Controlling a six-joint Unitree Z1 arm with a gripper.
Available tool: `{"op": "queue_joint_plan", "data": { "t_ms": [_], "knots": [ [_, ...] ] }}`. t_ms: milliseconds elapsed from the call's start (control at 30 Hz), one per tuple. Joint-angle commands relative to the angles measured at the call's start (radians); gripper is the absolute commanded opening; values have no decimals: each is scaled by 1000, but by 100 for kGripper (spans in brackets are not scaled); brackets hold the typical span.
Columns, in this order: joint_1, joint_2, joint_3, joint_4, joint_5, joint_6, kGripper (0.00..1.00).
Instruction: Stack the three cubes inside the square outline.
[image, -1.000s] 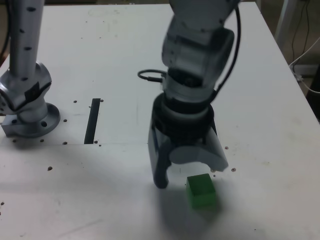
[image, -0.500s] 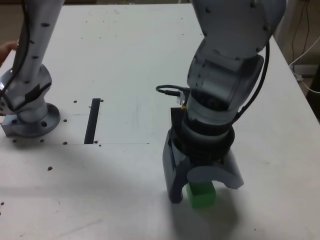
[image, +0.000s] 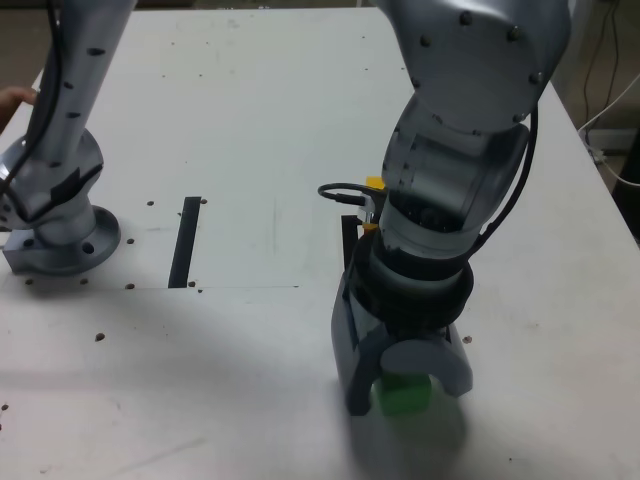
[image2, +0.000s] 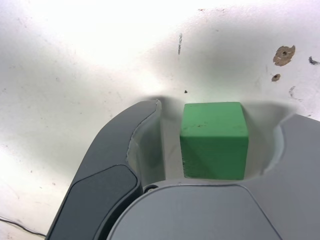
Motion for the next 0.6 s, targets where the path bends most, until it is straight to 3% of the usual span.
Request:
{"op": "queue_joint_plan", "data": {
  "t_ms": [0,133,400,567],
  "knots": [
    [3,-3,2,-4,5,-1,44],
    [3,-4,12,-16,8,-6,31],
    [3,-5,29,-41,6,-9,27],
    [3,-10,29,-43,14,-9,18]
  ]
}}
